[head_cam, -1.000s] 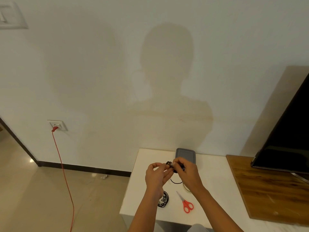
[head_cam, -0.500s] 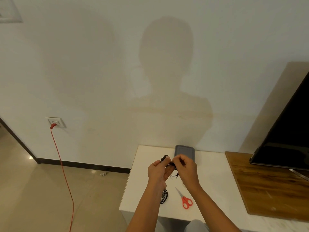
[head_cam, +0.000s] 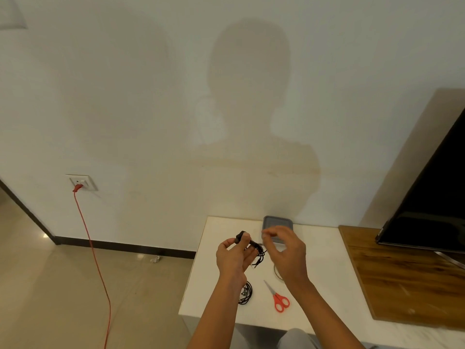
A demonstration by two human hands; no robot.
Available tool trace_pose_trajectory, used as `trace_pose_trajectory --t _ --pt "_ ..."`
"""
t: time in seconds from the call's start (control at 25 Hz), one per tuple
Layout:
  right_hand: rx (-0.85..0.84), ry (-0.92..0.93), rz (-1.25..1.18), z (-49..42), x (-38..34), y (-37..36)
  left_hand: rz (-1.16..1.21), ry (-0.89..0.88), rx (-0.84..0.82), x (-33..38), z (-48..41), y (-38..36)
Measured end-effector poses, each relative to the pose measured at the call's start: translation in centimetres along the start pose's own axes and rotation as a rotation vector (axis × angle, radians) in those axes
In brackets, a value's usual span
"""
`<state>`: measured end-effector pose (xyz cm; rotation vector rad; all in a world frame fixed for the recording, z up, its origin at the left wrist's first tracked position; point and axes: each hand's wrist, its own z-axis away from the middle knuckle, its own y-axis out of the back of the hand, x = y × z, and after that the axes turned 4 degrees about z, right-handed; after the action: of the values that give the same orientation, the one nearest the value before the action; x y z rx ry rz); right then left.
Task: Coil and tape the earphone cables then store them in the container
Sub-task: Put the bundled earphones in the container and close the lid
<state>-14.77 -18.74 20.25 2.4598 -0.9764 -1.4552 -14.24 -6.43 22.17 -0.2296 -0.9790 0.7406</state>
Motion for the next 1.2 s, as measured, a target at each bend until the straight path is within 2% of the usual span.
trace_pose_trajectory --t 0.08,0.16,0.24,0.44,0.68,0.96,1.08,1.2 --pt "-0.071 0.255 0.175 0.7 0.4 -0.5 0.0 -0.013 0.001 -0.1 0.0 0.0" --pt "-0.083 0.275 0.264 0.9 0.8 -1.0 -0.012 -0.023 0.006 -0.4 -0.2 -0.1" --pt "-0.097 0.201 0.273 0.7 0.6 -1.1 -0.019 -0.036 0.007 -0.5 -0.3 -0.1" --pt "-0.284 0.007 0.214 -0.3 0.5 -1.3 -0.066 -0.123 -0.018 -0.8 -0.5 0.1" --pt "-0.443 -0.082 0.252 -1.3 0.3 -1.3 -0.169 -0.22 -0.113 -1.4 -1.3 0.4" --pt "-0.684 -0.375 0.009 -2.1 1.1 -1.7 -0.452 -0.238 -0.261 -1.2 -2.7 1.4" --pt "-0.706 -0.46 0.073 -1.4 2.2 -2.7 -0.553 -0.215 -0.251 -1.8 -3.8 1.8" --pt "-0.69 -0.476 0.271 -0.4 3.4 -4.1 -0.584 -0.161 -0.213 -2.9 -5.1 2.2"
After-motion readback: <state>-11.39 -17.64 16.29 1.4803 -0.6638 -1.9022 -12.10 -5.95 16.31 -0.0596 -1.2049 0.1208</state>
